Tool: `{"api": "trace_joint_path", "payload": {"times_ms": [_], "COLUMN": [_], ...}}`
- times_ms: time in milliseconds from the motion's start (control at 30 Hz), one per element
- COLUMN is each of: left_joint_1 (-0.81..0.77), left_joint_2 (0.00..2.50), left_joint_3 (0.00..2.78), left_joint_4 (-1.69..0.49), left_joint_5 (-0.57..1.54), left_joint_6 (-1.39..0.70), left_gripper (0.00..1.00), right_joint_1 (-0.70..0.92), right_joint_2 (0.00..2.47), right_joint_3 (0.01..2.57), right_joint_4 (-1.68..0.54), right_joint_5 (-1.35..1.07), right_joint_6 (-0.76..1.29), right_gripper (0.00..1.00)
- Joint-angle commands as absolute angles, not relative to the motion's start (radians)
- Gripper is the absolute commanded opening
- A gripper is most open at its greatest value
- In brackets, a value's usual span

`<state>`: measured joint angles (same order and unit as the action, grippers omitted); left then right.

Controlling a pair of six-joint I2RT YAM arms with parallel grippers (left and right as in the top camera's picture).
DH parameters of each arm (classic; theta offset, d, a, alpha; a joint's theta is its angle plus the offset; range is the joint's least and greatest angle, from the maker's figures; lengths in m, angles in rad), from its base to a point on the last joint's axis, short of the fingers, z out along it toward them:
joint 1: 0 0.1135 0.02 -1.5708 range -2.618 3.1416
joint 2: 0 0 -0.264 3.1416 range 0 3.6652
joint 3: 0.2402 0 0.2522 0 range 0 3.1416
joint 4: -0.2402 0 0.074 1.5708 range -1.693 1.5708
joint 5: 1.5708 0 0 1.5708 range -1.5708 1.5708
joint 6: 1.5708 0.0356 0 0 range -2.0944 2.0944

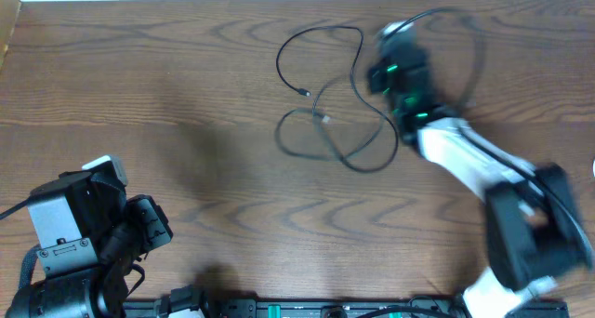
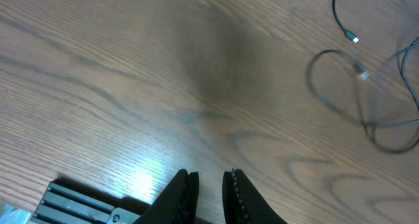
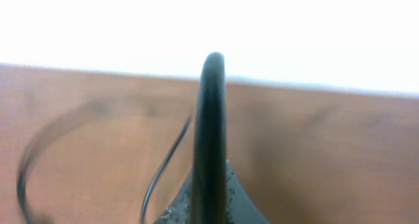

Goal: Untangle cables
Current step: 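Carry the black cables to the upper-right corner with the right gripper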

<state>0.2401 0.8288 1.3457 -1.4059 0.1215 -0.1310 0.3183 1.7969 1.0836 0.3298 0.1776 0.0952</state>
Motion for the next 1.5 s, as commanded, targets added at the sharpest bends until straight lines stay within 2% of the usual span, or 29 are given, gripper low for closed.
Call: {"api": "trace_joint_path", "payload": {"times_ms": [0,133,333,533,700,733,767,900,933,1133,1467], "left_joint_1": [0.239,0.239,0.239,0.239,0.239,0.239,0.239,0.239,0.239,0.239,0.239], "left_joint_2": [0.829,0.829,0.829,0.829,0.829,0.829,0.829,0.829,0.829,0.829,0.829], "left_joint_3": [1.340,1.340,1.340,1.340,1.340,1.340,1.340,1.340,1.340,1.340,1.340], "left_joint_4": [-1.406,-1.405,-1.405,-1.402,-1.401,-1.401,-1.401,-1.401,-1.401,-1.402,-1.402], "left_joint_5": [0.123,0.123,0.123,0.123,0.123,0.123,0.123,0.123,0.123,0.123,0.123], "left_joint_6": [-0.136,-0.132,-0.132,-0.133,-0.133,-0.133,-0.133,-0.133,-0.133,-0.133,-0.133], "left_gripper": [0.19,0.19,0.19,0.19,0.19,0.19,0.19,0.19,0.19,0.19,0.19], "right_joint_1": [0.209,0.027,-0.362,-0.715,-0.815,-0.820,-0.821,-0.820,-0.818,-0.793,-0.662], "right_joint_2": [1.588,1.424,1.266,1.230,1.290,1.310,1.331,1.421,1.439,1.535,1.555], "right_joint_3": [1.093,1.093,1.093,1.093,1.093,1.093,1.093,1.093,1.093,1.093,1.091], "right_joint_4": [0.303,0.248,0.242,0.186,0.051,0.028,0.012,-0.017,-0.019,-0.101,-0.414], "right_joint_5": [0.272,0.305,0.316,0.166,0.026,-0.006,-0.046,-0.246,-0.291,-0.472,-0.345], "right_joint_6": [0.057,0.050,0.076,0.342,0.579,0.595,0.598,0.598,0.598,0.693,0.661], "right_gripper": [0.01,0.01,0.01,0.01,0.01,0.05,0.17,0.89,0.99,0.99,0.99]}}
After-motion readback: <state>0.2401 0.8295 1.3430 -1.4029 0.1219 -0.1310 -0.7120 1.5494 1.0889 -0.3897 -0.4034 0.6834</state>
